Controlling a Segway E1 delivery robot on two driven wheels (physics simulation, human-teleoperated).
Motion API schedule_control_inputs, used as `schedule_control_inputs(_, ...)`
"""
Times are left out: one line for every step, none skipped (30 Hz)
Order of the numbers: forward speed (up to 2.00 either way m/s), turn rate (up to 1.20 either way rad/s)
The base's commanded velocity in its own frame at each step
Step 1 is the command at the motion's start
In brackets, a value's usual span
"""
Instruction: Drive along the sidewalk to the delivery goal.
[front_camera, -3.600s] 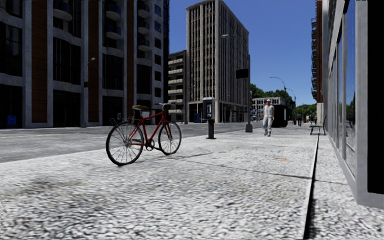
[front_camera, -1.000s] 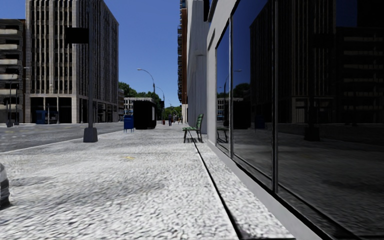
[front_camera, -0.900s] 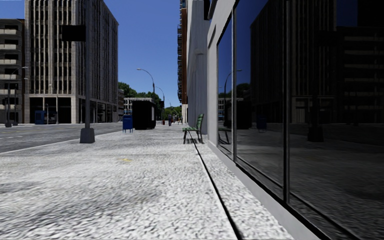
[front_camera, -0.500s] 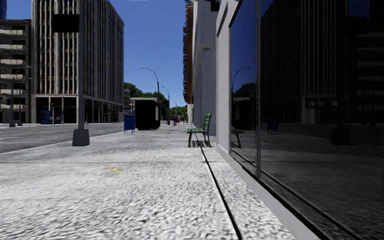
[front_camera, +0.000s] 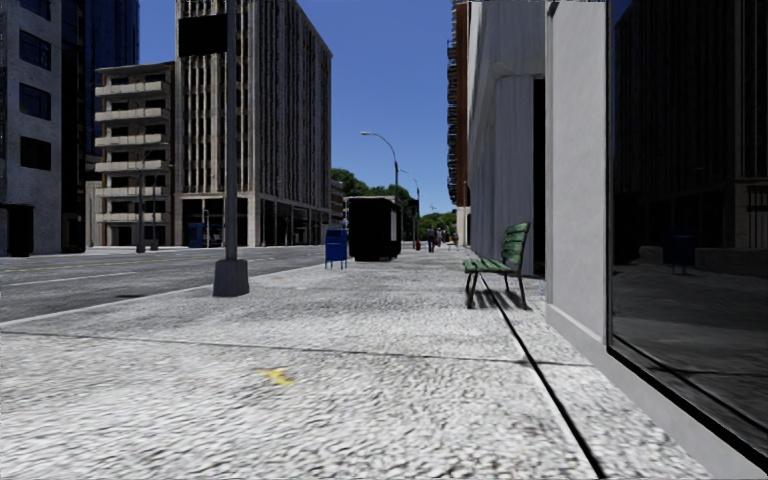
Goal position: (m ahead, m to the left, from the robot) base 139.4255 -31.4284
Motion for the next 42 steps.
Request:
schedule_control_inputs(2.0, 0.0)
schedule_control_inputs(2.0, 0.0)
schedule_control_inputs(2.0, 0.0)
schedule_control_inputs(2.0, 0.0)
schedule_control_inputs(2.0, 0.0)
schedule_control_inputs(2.0, 0.0)
schedule_control_inputs(2.0, 0.0)
schedule_control_inputs(2.0, 0.0)
schedule_control_inputs(2.0, 0.0)
schedule_control_inputs(2.0, 0.0)
schedule_control_inputs(2.0, 0.0)
schedule_control_inputs(2.0, 0.0)
schedule_control_inputs(2.0, 0.0)
schedule_control_inputs(2.0, 0.0)
schedule_control_inputs(2.0, 0.0)
schedule_control_inputs(2.0, 0.0)
schedule_control_inputs(2.0, 0.0)
schedule_control_inputs(2.0, 0.0)
schedule_control_inputs(2.0, 0.0)
schedule_control_inputs(2.0, 0.0)
schedule_control_inputs(2.0, 0.0)
schedule_control_inputs(2.0, 0.0)
schedule_control_inputs(2.0, 0.0)
schedule_control_inputs(2.0, 0.0)
schedule_control_inputs(2.0, 0.0)
schedule_control_inputs(2.0, 0.0)
schedule_control_inputs(2.0, 0.0)
schedule_control_inputs(2.0, 0.0)
schedule_control_inputs(2.0, 0.0)
schedule_control_inputs(2.0, 0.0)
schedule_control_inputs(2.0, 0.0)
schedule_control_inputs(2.0, 0.0)
schedule_control_inputs(2.0, 0.0)
schedule_control_inputs(2.0, 0.0)
schedule_control_inputs(2.0, 0.0)
schedule_control_inputs(2.0, 0.0)
schedule_control_inputs(2.0, 0.0)
schedule_control_inputs(2.0, 0.0)
schedule_control_inputs(2.0, 0.0)
schedule_control_inputs(2.0, 0.0)
schedule_control_inputs(2.0, 0.0)
schedule_control_inputs(2.0, 0.0)
